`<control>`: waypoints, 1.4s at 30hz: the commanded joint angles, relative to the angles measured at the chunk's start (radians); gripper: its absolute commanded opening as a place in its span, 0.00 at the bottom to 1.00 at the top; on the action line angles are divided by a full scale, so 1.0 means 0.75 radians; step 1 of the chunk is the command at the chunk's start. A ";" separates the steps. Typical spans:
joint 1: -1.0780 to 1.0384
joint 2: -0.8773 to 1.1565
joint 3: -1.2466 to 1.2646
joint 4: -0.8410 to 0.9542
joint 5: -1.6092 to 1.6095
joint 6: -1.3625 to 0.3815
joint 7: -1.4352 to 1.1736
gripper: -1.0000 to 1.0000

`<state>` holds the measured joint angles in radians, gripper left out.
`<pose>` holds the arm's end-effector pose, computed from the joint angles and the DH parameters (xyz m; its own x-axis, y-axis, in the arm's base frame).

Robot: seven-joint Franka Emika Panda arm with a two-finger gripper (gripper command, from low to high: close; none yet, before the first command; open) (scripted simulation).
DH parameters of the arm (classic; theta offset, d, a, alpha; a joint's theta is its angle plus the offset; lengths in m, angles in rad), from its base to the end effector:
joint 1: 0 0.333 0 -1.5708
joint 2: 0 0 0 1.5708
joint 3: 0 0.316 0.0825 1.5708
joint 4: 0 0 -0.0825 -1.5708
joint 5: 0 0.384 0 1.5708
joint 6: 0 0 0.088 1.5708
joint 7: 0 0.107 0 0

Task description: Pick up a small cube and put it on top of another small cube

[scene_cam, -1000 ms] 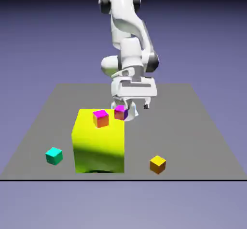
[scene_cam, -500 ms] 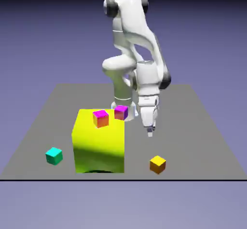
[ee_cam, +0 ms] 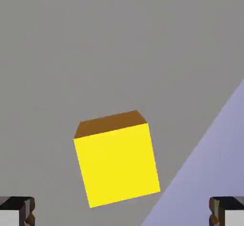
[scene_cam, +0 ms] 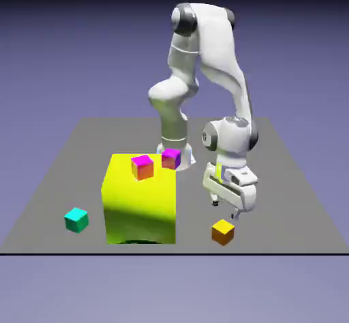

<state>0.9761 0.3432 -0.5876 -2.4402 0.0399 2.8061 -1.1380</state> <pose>0.4636 0.1743 0.1965 0.0553 0.9912 -0.1205 0.9886 -0.0374 0.1461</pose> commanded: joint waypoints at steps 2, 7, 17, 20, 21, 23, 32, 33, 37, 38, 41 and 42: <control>0.022 0.021 -0.013 0.008 0.001 -0.005 -0.043 0.50; -0.195 0.262 0.211 0.082 0.128 0.176 -0.129 0.50; 0.022 0.021 -0.013 0.008 0.001 -0.005 -0.043 0.00; -0.099 -0.115 0.013 0.036 -0.078 -0.179 0.114 0.00; -0.139 -0.160 0.021 0.045 -0.104 -0.237 0.167 0.00; -0.219 -0.251 0.039 0.063 -0.156 -0.353 0.271 0.00; -0.580 -0.658 0.117 0.146 -0.392 -0.875 0.743 0.00; -0.620 -0.703 0.125 0.155 -0.418 -0.933 0.795 0.00; -0.781 -0.885 0.160 0.192 -0.522 -1.165 1.004 0.00; -0.794 -0.899 0.163 0.195 -0.531 -1.184 1.021 0.00; -0.803 -0.858 0.138 0.122 -0.541 -1.068 1.024 0.00; -0.808 -0.837 0.125 0.085 -0.545 -1.010 1.025 0.00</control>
<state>0.3702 -0.2846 -0.4935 -2.3766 -0.3677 2.0473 -0.3697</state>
